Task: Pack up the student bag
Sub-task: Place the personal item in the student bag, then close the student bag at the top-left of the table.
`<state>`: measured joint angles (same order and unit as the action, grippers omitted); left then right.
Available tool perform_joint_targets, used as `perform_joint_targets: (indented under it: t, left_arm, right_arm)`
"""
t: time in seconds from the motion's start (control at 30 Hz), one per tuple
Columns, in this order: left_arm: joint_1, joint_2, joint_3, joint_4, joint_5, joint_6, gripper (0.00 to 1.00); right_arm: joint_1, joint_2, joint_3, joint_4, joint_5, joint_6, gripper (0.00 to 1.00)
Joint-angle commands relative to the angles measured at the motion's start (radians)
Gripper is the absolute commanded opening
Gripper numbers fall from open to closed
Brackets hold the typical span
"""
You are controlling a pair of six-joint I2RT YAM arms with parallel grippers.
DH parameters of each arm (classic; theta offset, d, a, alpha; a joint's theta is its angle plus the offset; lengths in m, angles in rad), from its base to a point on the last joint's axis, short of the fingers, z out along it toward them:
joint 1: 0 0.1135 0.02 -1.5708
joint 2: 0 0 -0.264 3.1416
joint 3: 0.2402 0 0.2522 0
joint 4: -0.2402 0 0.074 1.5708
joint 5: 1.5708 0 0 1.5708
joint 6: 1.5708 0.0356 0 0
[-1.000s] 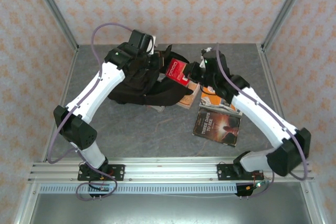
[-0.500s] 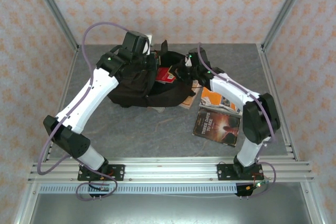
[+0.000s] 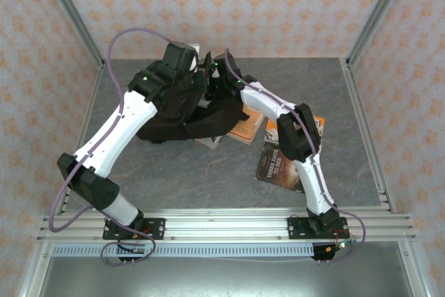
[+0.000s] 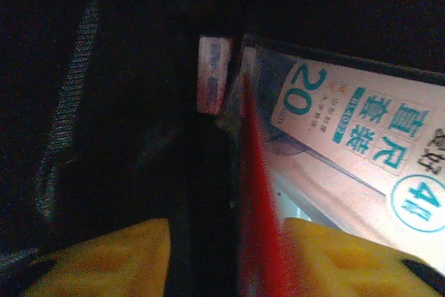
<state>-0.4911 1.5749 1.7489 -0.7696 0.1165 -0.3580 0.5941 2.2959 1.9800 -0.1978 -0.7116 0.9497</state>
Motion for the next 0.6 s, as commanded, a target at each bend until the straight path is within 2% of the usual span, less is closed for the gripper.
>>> perform_joint_targets:
  t: [0.0,0.17,0.33,0.47,0.57]
  left_arm:
    - [0.008,-0.04,-0.001,0.048,-0.077,0.016,0.0]
    - [0.087,-0.025,-0.024,0.054,-0.176,-0.025,0.0]
    - [0.17,-0.004,-0.027,0.071,-0.243,-0.047,0.0]
    - [0.22,-0.02,-0.052,0.113,-0.337,-0.052,0.0]
    - [0.262,-0.001,-0.023,0.099,-0.376,-0.037,0.0]
  right_arm:
    - [0.009,-0.01,0.063,-0.058,-0.013,-0.083,0.61]
    - [-0.003,-0.118,0.045,-0.178,0.056,-0.25,0.72]
    - [-0.003,-0.283,0.009,-0.376,0.278,-0.459,0.74]
    - [-0.004,-0.424,-0.15,-0.371,0.443,-0.475,0.74]
    - [-0.004,-0.514,-0.263,-0.345,0.5,-0.477,0.73]
